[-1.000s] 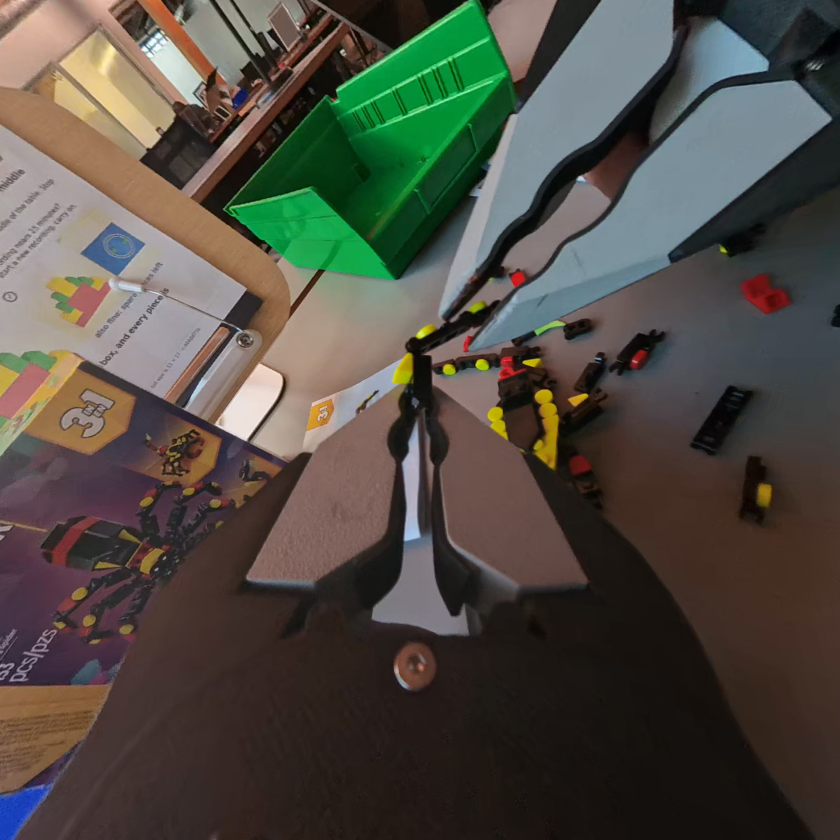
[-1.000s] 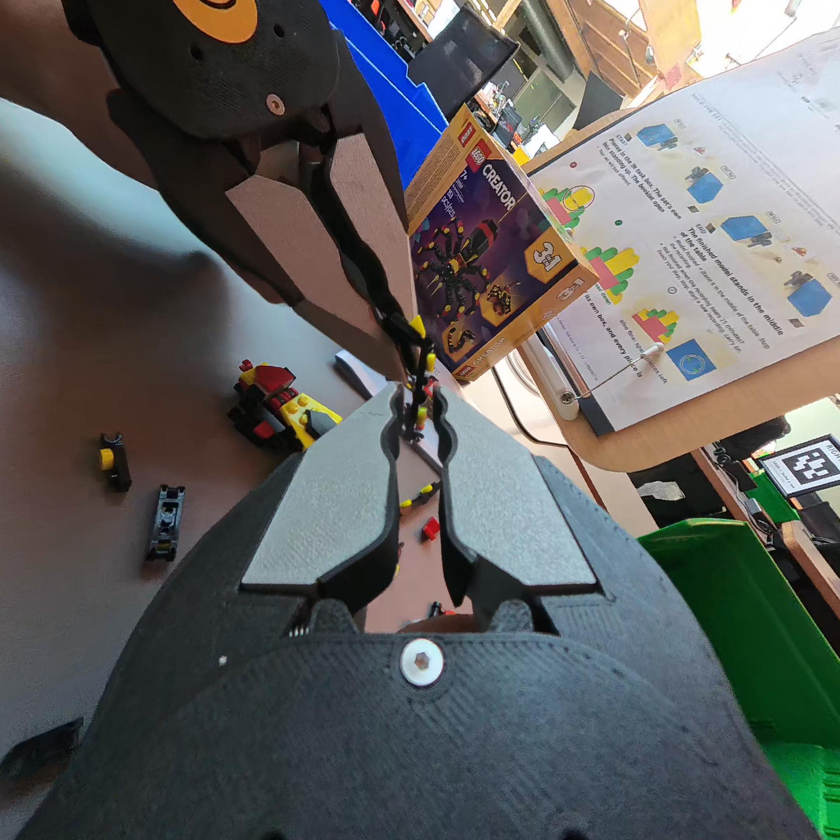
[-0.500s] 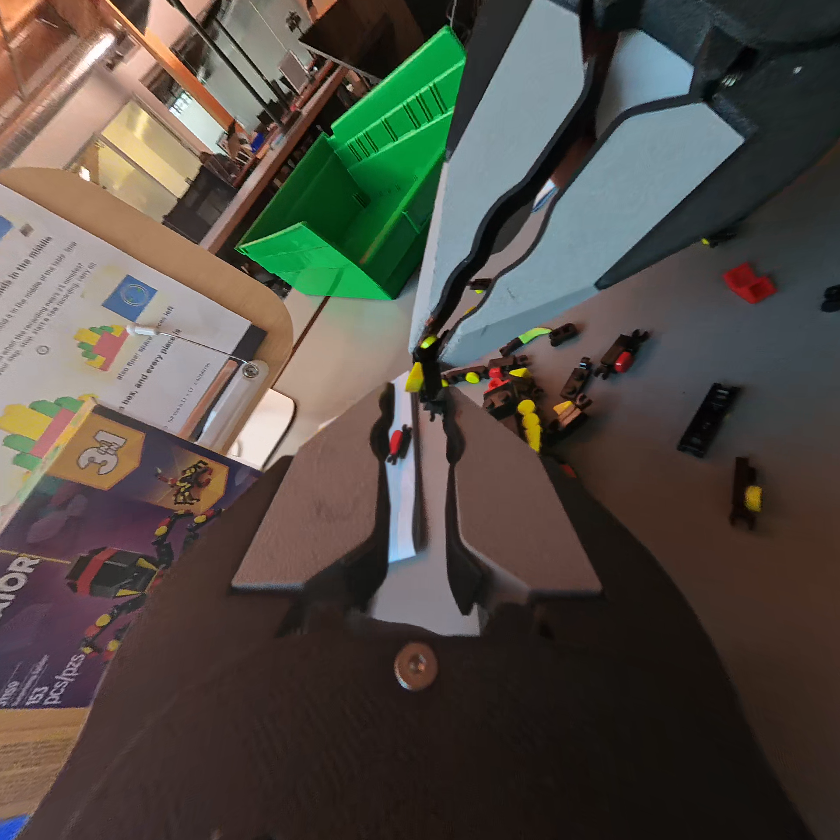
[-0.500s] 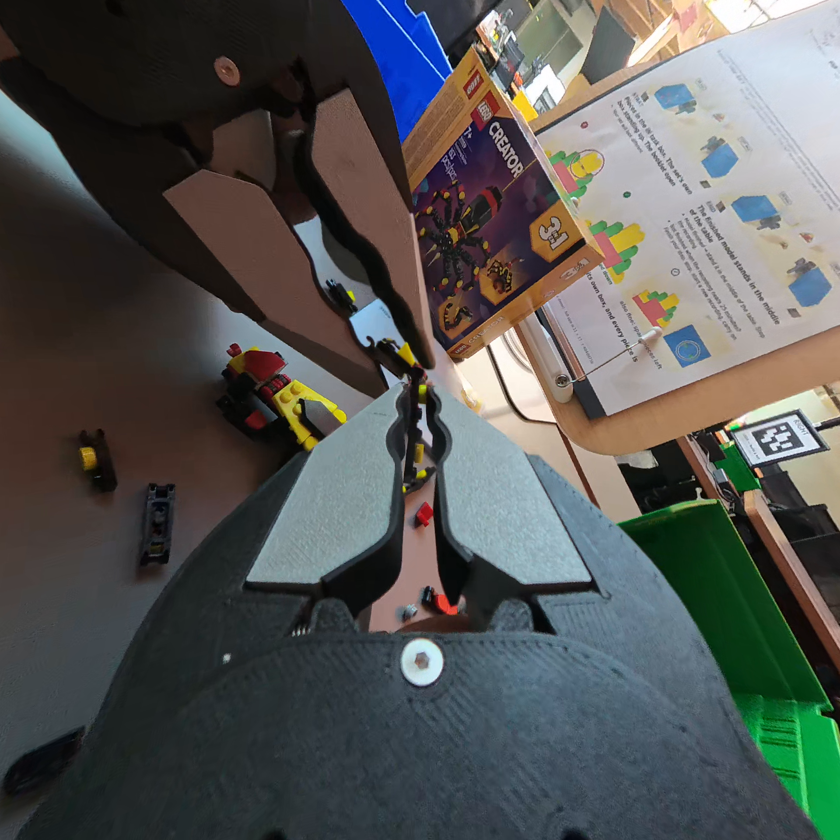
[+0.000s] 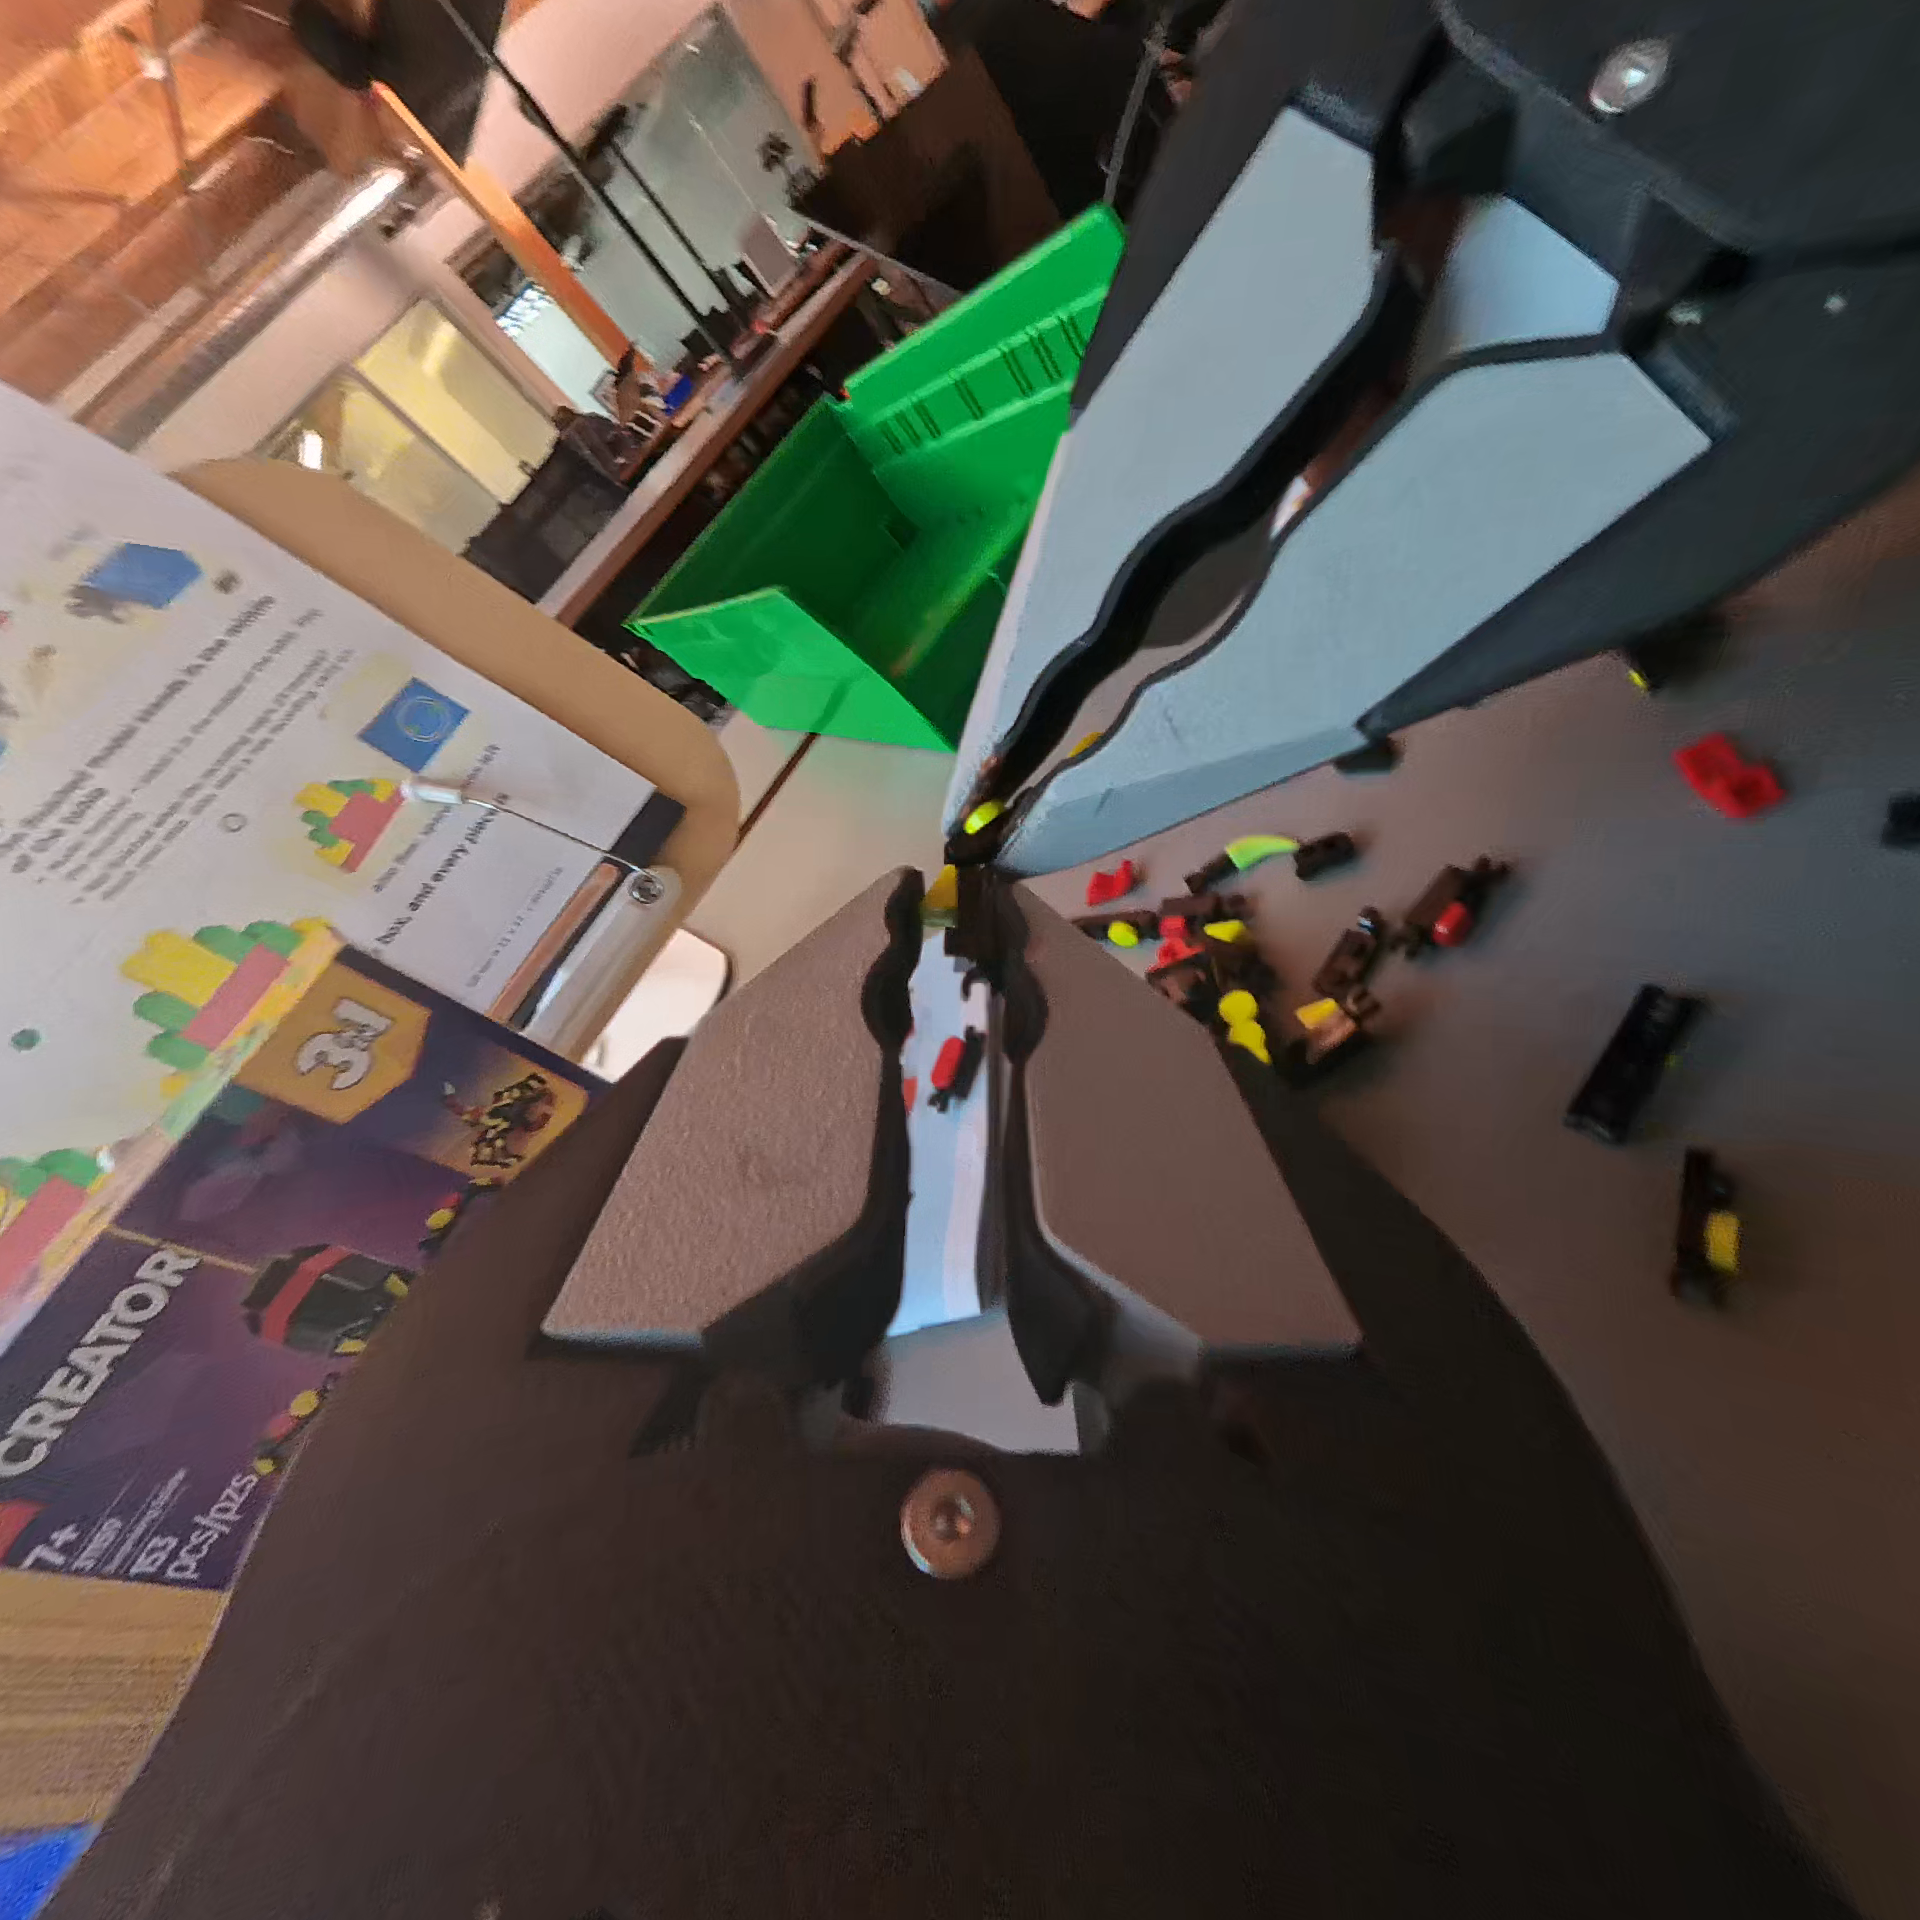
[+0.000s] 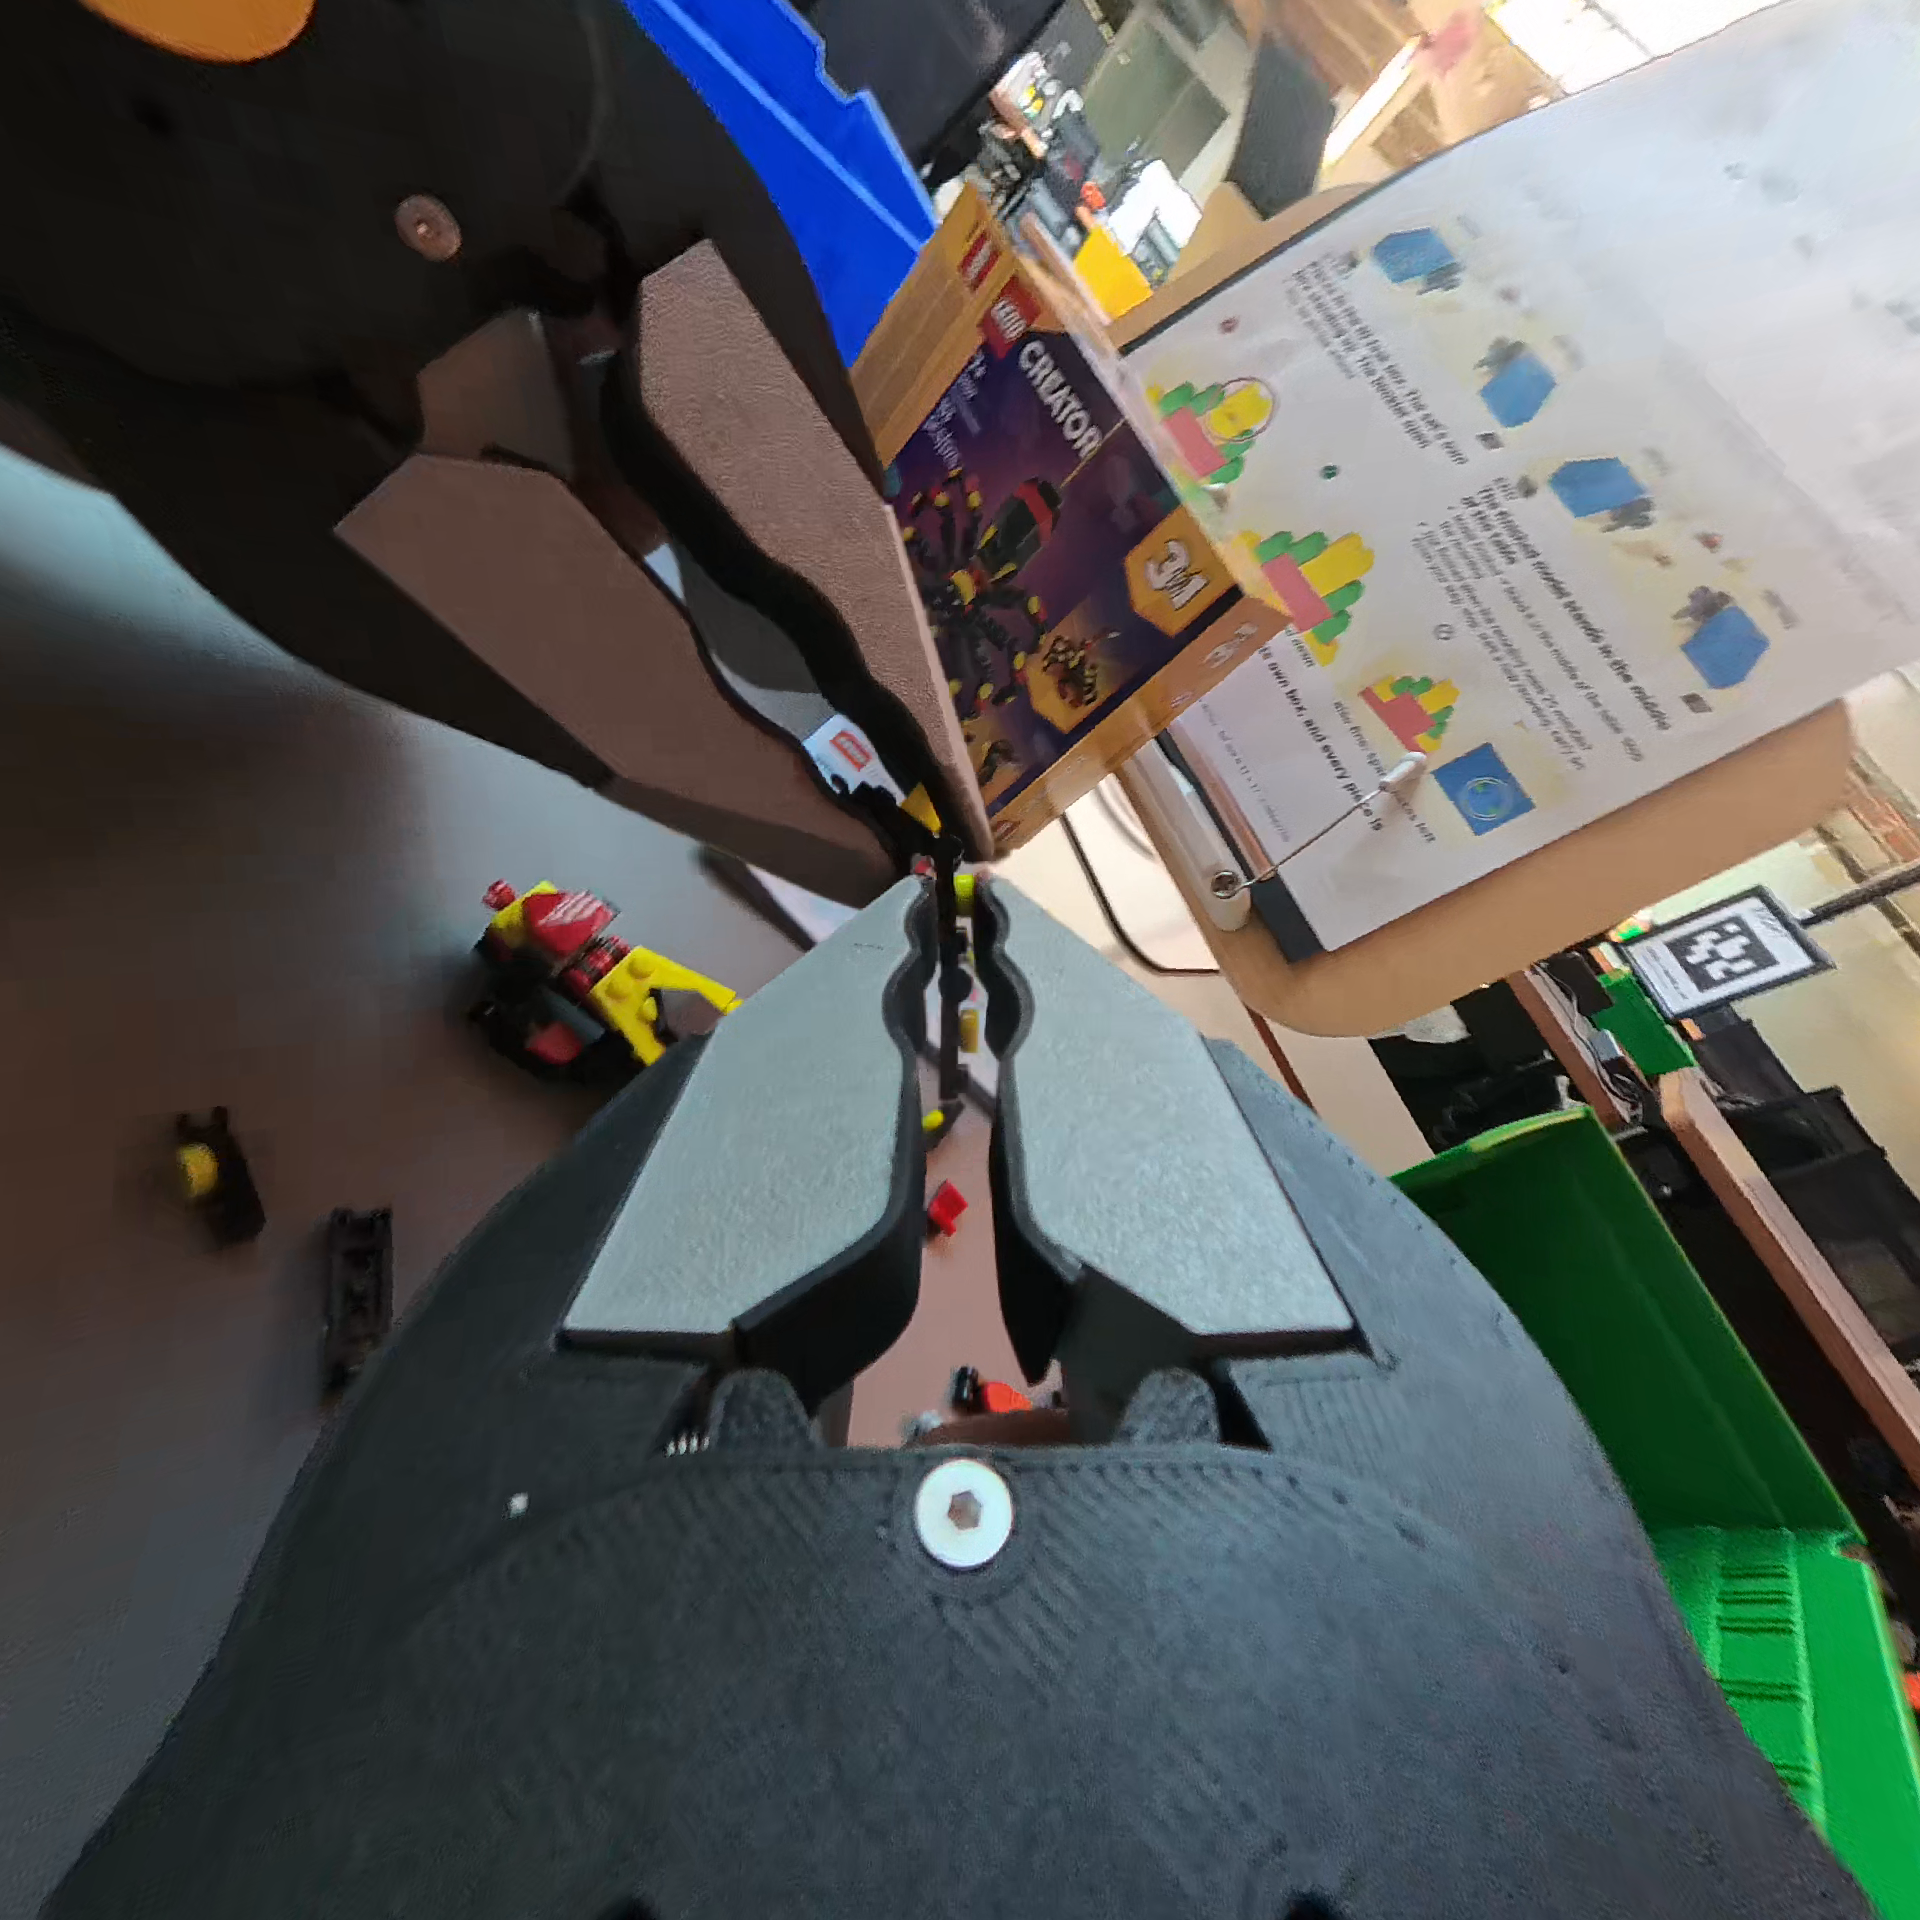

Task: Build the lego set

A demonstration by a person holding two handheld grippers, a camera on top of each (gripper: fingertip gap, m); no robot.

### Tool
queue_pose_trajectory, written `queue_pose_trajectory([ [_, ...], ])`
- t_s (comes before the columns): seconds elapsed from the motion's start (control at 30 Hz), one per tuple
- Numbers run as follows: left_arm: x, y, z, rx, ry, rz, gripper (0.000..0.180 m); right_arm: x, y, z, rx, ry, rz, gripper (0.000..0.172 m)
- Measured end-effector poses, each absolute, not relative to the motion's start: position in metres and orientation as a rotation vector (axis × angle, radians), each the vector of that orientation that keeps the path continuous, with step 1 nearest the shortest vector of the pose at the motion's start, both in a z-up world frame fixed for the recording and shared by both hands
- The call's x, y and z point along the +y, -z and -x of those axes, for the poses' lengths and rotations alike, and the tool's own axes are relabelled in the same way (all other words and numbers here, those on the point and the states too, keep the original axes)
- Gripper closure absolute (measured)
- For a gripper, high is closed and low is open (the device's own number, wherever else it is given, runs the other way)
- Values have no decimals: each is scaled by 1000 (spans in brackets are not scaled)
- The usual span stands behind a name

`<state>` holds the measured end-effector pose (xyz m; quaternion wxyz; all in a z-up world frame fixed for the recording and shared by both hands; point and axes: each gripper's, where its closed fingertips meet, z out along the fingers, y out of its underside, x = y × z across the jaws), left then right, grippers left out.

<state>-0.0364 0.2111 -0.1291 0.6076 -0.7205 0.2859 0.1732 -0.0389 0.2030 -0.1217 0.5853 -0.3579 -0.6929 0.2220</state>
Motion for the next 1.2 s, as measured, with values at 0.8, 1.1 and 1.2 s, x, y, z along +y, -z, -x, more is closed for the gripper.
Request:
queue_pose_trajectory([
  [0.8,202,124,32,985,-783,1401,167,217,133,31,-1637,-775,1201,169],
  [1.1,195,125,27,1055,-701,1394,173,204,135,25,-1752,-942,1142,168],
  [1.2,186,121,21,1077,-600,1348,174,193,133,20,-1795,-1124,1142,168],
])
